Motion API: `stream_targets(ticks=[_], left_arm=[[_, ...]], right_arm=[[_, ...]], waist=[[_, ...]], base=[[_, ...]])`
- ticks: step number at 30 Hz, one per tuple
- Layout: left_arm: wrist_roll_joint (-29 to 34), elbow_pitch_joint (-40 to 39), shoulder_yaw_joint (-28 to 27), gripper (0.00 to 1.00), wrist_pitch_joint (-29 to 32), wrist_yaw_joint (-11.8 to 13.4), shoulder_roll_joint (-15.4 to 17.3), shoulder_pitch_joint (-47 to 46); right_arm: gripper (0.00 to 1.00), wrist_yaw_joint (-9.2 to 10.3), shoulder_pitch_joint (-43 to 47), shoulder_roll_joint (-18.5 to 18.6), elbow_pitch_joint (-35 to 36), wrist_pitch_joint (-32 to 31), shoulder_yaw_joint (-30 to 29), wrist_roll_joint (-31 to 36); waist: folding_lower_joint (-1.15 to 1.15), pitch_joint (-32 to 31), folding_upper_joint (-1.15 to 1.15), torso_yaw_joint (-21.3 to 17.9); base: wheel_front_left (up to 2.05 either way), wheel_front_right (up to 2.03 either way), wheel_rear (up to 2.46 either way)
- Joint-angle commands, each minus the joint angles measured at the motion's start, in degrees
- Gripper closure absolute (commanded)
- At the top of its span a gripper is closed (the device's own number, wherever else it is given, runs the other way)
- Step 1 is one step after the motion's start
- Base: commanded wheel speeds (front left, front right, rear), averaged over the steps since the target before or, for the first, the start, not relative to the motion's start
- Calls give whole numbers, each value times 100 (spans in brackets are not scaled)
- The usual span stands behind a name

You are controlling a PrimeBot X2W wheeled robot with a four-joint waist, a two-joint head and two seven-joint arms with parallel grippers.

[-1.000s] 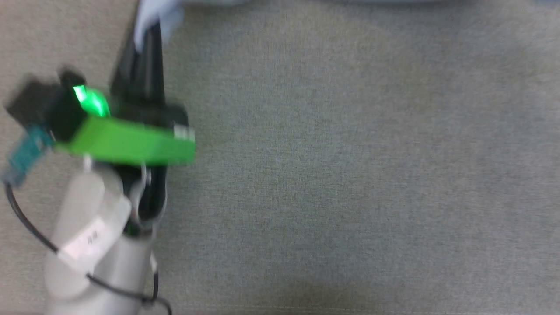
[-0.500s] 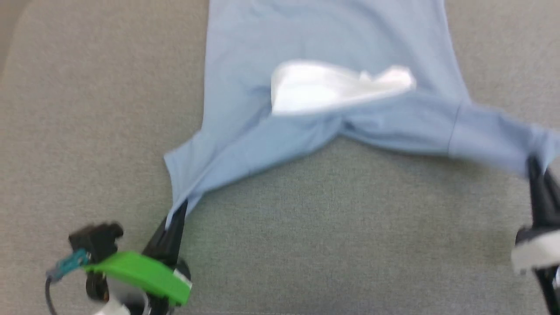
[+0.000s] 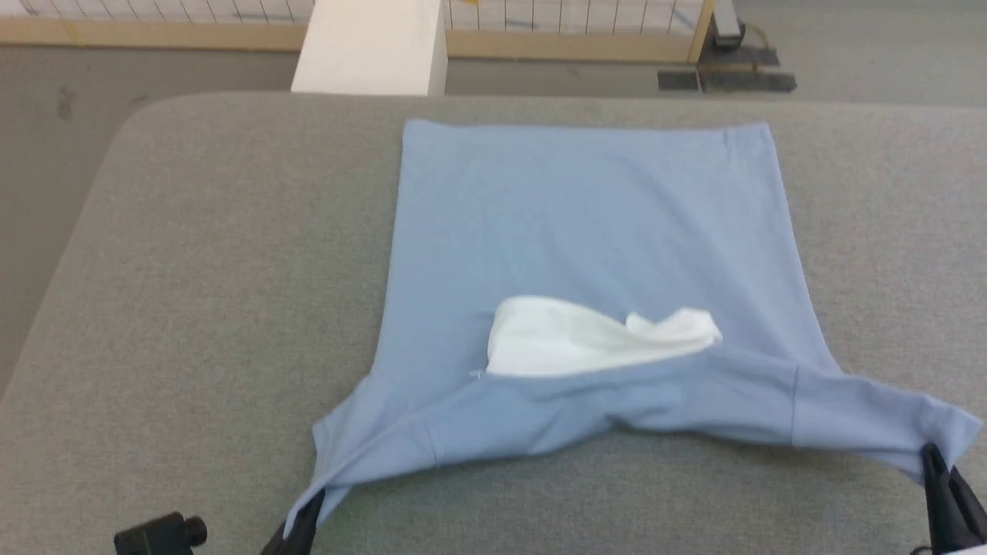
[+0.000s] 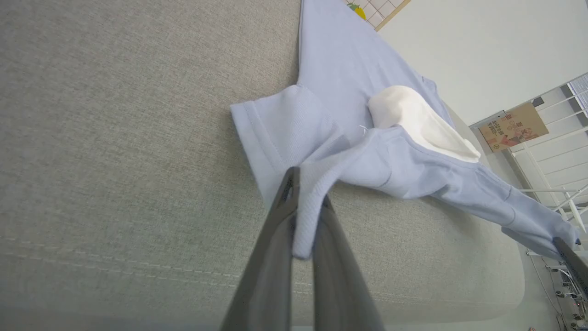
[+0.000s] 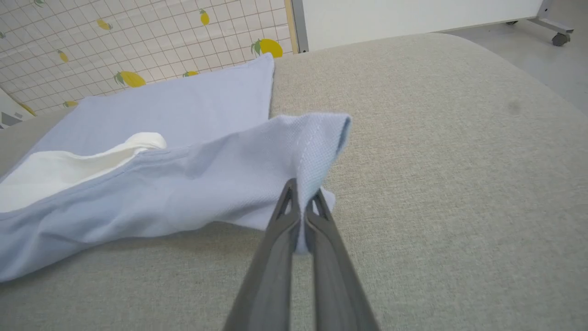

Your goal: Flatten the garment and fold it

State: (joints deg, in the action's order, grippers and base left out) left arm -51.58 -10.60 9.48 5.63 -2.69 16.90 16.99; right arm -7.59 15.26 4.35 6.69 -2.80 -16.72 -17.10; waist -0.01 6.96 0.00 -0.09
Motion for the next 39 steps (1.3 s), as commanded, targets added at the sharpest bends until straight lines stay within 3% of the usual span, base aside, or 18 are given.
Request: stream_targets(ticks=[1, 15, 29, 32, 33, 36, 39], left_arm=[[-28, -54, -18, 100, 57, 41, 78, 164], [447, -382, 262, 100, 177, 135, 275, 140], [938, -745, 750, 100, 364, 165, 203, -543], [953, -757, 760, 100, 359, 190, 197, -546], [960, -762, 763, 100, 355, 194, 198, -541], [942, -792, 778, 100, 325, 192, 173, -523], [945, -823, 794, 100, 280, 184, 156, -504]], right_arm=[[100, 10, 126, -41, 81, -27, -46, 38], [100, 10, 356, -143, -33, -513, -115, 259], [100, 10, -672, 161, -2074, -898, 95, 782], [96, 10, -804, 134, -2348, -923, 77, 745], [0, 10, -825, 124, -2354, -952, 74, 683], [0, 10, -838, 212, -2084, -1037, 60, 329], [0, 10, -698, 432, -1383, -1551, -88, -173]], waist=[[1, -294, 0, 46], [1, -395, 0, 236], [1, -47, 0, 305], [1, -26, 0, 244], [1, -20, 0, 227], [1, 19, 0, 194], [1, 80, 0, 202]], base=[[0, 0, 0], [0, 0, 0], [0, 0, 0], [0, 0, 0], [0, 0, 0], [0, 0, 0], [0, 0, 0]])
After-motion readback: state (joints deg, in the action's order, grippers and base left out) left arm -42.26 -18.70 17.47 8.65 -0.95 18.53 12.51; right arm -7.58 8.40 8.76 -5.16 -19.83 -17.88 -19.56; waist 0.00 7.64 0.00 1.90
